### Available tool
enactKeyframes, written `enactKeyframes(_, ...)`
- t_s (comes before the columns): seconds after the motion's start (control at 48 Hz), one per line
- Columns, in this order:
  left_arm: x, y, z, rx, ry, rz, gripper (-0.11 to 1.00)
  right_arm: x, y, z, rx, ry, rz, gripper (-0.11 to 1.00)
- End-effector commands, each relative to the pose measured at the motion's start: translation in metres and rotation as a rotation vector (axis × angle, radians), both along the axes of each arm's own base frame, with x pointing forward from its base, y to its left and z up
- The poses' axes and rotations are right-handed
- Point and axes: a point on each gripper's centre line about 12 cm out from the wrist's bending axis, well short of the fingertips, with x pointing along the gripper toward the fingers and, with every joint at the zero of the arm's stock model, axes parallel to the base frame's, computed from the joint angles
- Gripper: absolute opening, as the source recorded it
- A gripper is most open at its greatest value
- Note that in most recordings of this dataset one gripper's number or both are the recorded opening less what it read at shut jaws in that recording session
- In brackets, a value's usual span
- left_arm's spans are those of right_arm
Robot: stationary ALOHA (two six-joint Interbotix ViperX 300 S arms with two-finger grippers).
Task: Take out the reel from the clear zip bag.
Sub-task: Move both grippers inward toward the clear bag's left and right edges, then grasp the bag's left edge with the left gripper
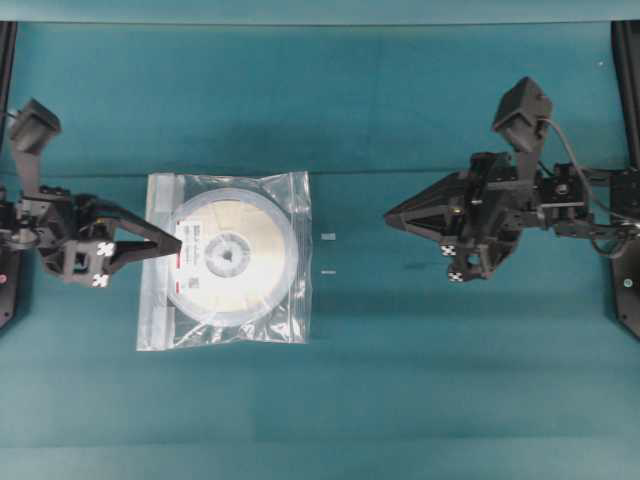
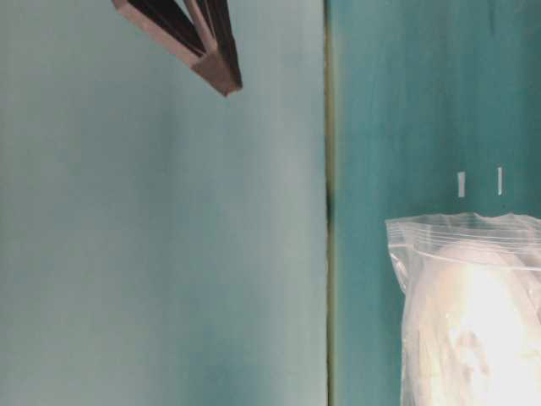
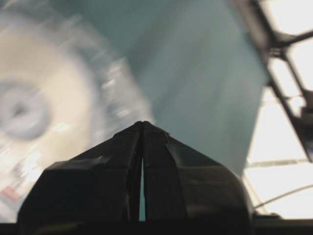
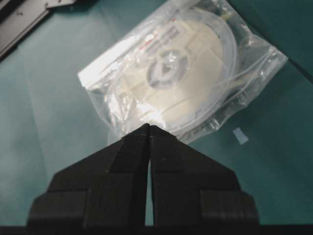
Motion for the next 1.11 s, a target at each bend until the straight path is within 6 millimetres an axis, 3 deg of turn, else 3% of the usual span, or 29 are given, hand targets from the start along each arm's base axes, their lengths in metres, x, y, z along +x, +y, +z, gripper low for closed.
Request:
enactKeyframes(0.0, -0.003, 0.003, -0.006, -0.005, 0.018, 0.014, -0.02, 0.005, 0.0, 0.008, 0.012, -0.029, -0.007, 0.0)
enactKeyframes(0.271, -0.025, 0.004, -0.038, -0.009, 0.122, 0.026, -0.02, 0.004, -0.001, 0.006, 0.012, -0.021, -0.009, 0.0)
enactKeyframes(0.73, -0.044, 0.014, -0.06, -0.017, 0.157, 0.086, 0.02, 0.006, -0.007, -0.008, 0.09, 0.018, -0.064, 0.0)
enactKeyframes(0.855, -0.044, 0.016, -0.063, -0.019, 0.169, 0.097, 0.23, 0.007, -0.008, -0.011, 0.093, 0.029, -0.067, 0.0)
enactKeyframes(1.084, -0.046, 0.026, -0.069, -0.026, 0.207, 0.146, 0.87, 0.007, -0.008, -0.012, 0.095, 0.03, -0.069, 0.0)
